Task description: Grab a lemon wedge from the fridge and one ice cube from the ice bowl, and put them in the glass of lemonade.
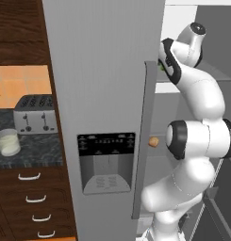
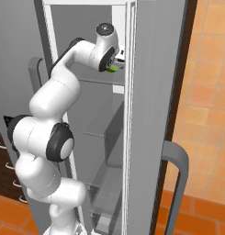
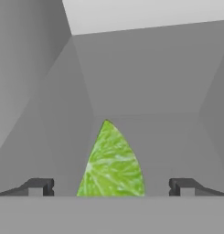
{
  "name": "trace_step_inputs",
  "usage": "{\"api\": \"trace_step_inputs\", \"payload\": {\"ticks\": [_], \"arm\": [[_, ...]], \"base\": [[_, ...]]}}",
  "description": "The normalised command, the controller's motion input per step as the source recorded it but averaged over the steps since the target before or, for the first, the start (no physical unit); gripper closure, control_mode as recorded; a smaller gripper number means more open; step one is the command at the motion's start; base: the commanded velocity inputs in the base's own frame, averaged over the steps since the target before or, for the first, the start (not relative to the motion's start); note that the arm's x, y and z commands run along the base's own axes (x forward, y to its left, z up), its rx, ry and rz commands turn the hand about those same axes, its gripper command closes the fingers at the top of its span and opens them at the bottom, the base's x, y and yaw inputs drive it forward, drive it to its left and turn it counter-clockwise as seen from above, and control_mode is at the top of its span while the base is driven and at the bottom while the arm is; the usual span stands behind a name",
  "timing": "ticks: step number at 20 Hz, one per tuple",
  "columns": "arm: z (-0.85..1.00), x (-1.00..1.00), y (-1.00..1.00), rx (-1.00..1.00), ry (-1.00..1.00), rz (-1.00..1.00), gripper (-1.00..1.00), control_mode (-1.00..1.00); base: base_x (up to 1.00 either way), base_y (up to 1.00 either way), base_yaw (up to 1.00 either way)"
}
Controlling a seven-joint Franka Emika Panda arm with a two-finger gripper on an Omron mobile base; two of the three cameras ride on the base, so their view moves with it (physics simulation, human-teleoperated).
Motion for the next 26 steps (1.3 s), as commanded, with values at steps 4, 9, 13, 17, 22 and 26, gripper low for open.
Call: {"api": "trace_step_inputs", "payload": {"ticks": [4, 9, 13, 17, 22, 26], "arm": [[-0.10, 0.16, 0.00, 0.00, 0.00, 0.00, -1.00, -1.00], [0.00, 0.02, -0.07, 0.00, 0.05, 0.00, -1.00, -1.00], [-0.12, -0.04, -0.13, 0.00, 0.03, 0.00, -1.00, -1.00], [-0.34, -0.04, -0.09, 0.00, 0.02, 0.00, -1.00, -1.00], [-0.39, -0.01, -0.01, 0.00, 0.00, 0.00, -1.00, -1.00], [-0.26, -0.09, -0.04, 0.00, 0.00, 0.00, -1.00, -1.00]], "base": [[0.00, 0.00, 0.00], [0.00, 0.00, 0.00], [0.00, 0.00, 0.00], [0.00, 0.00, 0.00], [0.00, 0.00, 0.00], [0.00, 0.00, 0.00]]}}
